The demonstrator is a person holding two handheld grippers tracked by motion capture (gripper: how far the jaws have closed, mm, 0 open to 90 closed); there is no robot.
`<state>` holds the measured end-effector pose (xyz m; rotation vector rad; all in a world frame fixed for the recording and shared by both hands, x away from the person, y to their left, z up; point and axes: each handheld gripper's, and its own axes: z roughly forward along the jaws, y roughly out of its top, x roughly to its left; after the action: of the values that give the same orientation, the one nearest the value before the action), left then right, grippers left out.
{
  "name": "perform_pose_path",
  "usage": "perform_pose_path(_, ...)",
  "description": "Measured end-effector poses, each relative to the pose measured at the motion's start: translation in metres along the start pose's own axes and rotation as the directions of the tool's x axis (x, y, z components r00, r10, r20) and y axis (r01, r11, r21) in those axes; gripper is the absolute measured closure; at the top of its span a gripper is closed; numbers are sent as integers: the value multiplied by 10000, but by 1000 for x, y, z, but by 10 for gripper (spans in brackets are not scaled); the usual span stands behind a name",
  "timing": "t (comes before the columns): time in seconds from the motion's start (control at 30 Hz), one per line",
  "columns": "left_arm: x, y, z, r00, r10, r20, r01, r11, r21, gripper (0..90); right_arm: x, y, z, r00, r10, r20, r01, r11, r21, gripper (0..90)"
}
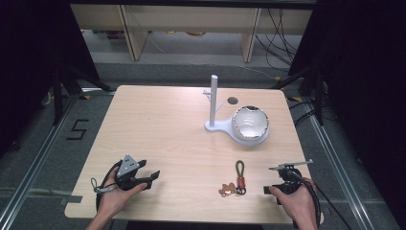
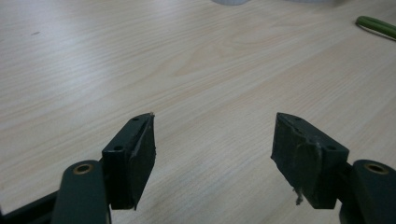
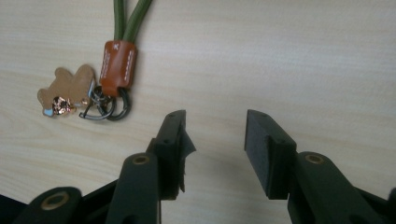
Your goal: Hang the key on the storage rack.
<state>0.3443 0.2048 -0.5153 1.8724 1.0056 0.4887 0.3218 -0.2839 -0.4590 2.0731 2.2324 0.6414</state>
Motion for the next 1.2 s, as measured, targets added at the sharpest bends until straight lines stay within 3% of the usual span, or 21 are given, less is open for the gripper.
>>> perform_pose_path(0.03,0,0,0,10000,0,0,0,10000,0,298,3,0,1,9999,107,27,-107,9999,131,593)
perform_pose_path(0.07,1,-2,0,9999,3,-166,-2,10000,55,298,13,-1,1,9911,1334,10,-1333,9902,414,592)
perform_pose_path(0.1,1,-2,0,9999,3,-166,-2,10000,55,298,4,1,5,9999,-106,68,105,9998,196,592)
perform_pose_path(0.13,2,-3,0,9997,-80,-246,77,9999,-130,299,9,2,5,9997,59,223,-69,9989,459,591)
perform_pose_path(0.27,4,-4,-3,9989,-91,-462,71,9991,-429,300,20,8,12,9997,-61,227,42,9967,814,590)
perform_pose_path(0.43,5,-7,-4,9987,-38,-508,11,9986,-520,300,31,15,17,9995,-77,308,49,9958,917,602)
perform_pose_path(0.57,5,-10,-5,9987,-96,-509,70,9986,-529,301,41,23,22,9981,-448,432,395,9924,1162,591)
perform_pose_path(0.6,5,-11,-5,9988,-106,-473,79,9983,-573,300,41,25,24,9958,-843,347,808,9925,921,583)
perform_pose_path(0.87,4,-10,-4,9988,-79,-475,52,9983,-579,302,54,40,31,9959,-729,536,649,9883,1381,593)
perform_pose_path(1.2,2,-11,-4,9989,-80,-452,54,9983,-580,302,67,55,41,9945,-797,677,693,9870,1447,597)
